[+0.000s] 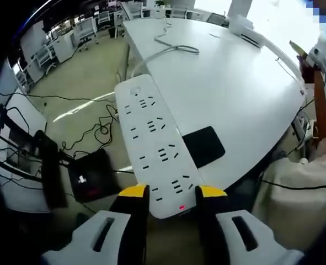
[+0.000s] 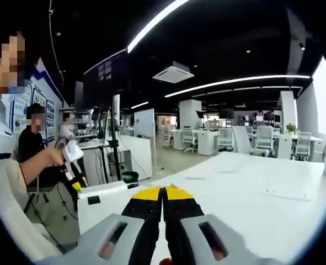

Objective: Pick up the power strip scattered on the table, fix it on the side mounting bracket of the table, and press the switch

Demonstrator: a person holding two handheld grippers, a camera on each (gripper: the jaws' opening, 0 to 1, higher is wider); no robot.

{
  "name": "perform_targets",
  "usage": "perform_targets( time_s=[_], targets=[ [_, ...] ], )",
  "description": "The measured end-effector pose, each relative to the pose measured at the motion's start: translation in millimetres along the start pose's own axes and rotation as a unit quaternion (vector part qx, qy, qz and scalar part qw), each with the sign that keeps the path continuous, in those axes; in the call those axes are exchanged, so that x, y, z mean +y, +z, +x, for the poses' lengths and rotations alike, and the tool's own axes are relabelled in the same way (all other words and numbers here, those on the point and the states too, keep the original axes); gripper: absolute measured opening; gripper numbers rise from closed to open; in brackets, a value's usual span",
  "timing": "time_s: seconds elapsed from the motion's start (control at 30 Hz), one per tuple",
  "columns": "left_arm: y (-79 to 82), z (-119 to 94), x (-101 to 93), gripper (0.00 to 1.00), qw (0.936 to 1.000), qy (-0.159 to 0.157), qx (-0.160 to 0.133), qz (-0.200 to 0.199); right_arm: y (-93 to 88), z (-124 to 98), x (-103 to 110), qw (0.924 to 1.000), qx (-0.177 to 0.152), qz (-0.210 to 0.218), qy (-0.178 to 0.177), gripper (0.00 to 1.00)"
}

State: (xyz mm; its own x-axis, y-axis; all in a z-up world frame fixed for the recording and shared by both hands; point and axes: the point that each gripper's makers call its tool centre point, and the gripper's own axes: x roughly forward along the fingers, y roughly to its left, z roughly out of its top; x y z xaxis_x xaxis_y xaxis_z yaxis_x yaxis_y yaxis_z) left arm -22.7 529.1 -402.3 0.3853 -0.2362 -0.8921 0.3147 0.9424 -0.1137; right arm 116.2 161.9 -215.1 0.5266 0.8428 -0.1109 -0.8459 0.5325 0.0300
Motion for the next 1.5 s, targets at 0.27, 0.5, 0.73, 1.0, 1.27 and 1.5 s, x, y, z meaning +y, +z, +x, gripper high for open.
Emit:
perform_targets(
  time_s=[0.27,0.5,0.73,1.0,1.27,1.5],
  targets=[
    [-0.4,0,-1.4,0.38,1.0000,0.000,-0.001,0.000,5.1,31,12,0.9989,0.027,-0.012,0.036,0.00],
    [-0.2,0,-0.9,0.38,1.0000,0.000,0.000,-0.001,2.3,52,18,0.9968,0.048,-0.011,0.063,0.00],
    [0.0,0,-1.1,0.38,1.0000,0.001,0.004,0.002,2.2,69,23,0.9940,0.068,-0.018,0.084,0.00],
    [0.5,0,-0.9,0.38,1.0000,0.001,0.009,0.001,8.7,86,31,0.9906,0.082,-0.028,0.105,0.00],
    [0.9,1,-0.3,0.38,0.9999,0.001,0.013,0.002,8.0,108,44,0.9851,0.107,-0.045,0.127,0.00],
    [0.8,1,-0.4,0.38,1.0000,0.001,0.008,0.001,9.6,129,56,0.9790,0.127,-0.062,0.147,0.00]
  ],
)
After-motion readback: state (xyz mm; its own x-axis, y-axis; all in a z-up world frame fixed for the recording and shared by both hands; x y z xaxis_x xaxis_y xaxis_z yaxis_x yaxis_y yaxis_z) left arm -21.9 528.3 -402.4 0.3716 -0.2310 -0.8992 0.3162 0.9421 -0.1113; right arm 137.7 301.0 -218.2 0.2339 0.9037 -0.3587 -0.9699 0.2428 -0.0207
